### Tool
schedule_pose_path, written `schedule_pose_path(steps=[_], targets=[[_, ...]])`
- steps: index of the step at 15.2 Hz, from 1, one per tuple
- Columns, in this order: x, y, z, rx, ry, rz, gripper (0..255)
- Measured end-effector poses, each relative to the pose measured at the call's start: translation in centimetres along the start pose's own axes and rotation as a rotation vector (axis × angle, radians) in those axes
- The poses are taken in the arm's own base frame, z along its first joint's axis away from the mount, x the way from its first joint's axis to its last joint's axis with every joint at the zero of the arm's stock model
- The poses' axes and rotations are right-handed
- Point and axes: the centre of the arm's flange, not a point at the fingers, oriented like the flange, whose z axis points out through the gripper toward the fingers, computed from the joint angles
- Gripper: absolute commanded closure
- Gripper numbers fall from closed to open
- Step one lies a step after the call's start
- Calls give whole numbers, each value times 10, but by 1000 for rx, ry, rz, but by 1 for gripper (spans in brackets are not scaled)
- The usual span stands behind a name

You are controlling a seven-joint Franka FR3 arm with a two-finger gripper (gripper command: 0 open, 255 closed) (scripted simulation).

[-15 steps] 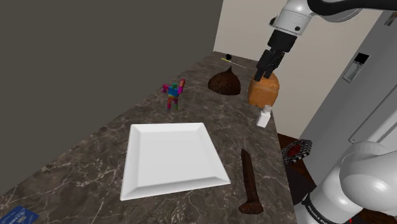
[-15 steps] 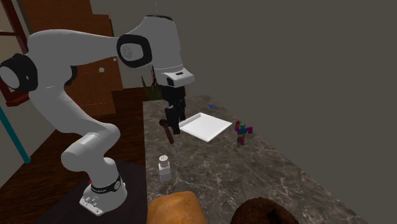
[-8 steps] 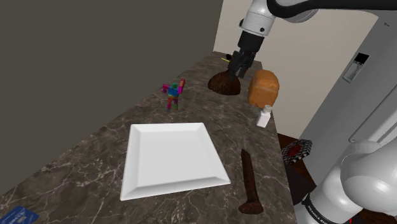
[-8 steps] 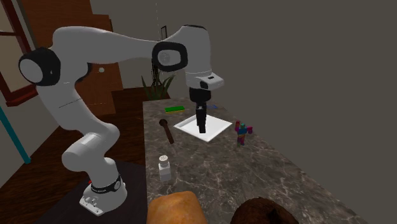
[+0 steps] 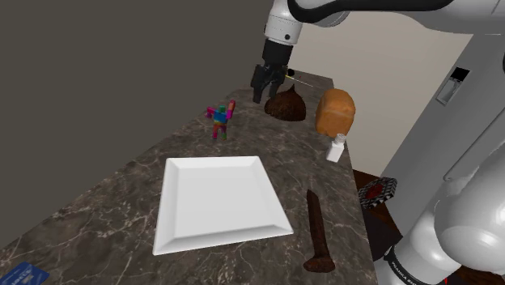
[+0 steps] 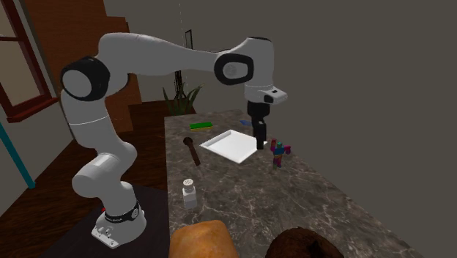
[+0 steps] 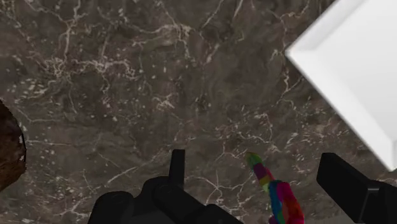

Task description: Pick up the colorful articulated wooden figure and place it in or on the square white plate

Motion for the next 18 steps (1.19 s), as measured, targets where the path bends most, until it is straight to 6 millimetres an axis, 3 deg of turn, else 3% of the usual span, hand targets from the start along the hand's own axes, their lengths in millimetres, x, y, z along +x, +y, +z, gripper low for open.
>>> schedule_pose_path(steps=[10, 18], targets=[[109, -68, 41, -4, -40, -91, 0], [116, -72, 80, -4, -43, -98, 0]])
